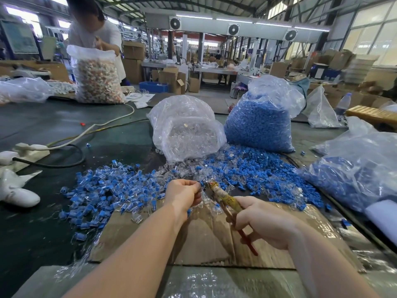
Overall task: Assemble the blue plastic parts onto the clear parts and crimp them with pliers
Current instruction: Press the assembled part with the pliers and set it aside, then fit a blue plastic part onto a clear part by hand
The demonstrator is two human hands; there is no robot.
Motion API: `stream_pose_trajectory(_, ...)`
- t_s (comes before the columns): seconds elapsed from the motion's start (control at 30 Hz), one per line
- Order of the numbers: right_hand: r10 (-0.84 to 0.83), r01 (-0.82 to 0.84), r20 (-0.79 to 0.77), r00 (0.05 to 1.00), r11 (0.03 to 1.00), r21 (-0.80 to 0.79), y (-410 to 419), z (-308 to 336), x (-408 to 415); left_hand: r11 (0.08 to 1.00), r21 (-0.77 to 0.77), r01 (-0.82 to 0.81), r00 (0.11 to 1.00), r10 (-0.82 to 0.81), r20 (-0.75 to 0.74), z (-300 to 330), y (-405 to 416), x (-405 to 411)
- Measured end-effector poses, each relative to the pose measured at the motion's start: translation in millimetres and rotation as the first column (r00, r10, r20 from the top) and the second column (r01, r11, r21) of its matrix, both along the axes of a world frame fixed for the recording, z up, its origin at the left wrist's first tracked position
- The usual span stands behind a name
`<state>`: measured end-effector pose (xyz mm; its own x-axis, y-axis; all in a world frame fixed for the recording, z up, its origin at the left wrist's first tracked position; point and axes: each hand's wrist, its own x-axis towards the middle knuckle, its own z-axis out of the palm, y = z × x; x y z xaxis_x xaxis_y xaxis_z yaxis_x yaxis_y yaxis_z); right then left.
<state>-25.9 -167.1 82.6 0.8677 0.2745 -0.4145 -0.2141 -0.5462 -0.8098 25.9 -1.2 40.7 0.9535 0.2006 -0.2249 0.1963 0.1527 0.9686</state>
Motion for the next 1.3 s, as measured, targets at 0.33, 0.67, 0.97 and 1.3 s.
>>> stream_pose_trajectory(0.33,-0.008,0.013,0.079,0.997,0.998,-0.062,2.9,-1.8,-1.5,1.0,-0.011,-0.02,1.0,0.02,-0.012,0.2,-2.6,0.7)
stream_pose_trajectory(0.67,-0.091,0.084,0.095,0.991,0.993,0.079,5.1,-15.4,-2.9,0.998,0.003,-0.065,0.998,0.065,0.001,-2.6,-3.8,-0.8)
stream_pose_trajectory(0.97,-0.17,0.132,0.108,0.979,0.947,0.292,5.0,-26.0,-5.5,0.85,0.515,-0.11,0.978,-0.001,0.21,-0.8,5.8,-3.8)
stream_pose_trajectory(1.3,-0.114,0.071,0.07,0.991,0.894,0.443,-2.6,-23.8,-6.7,0.991,0.116,-0.061,0.996,0.052,0.075,-1.4,15.3,0.7)
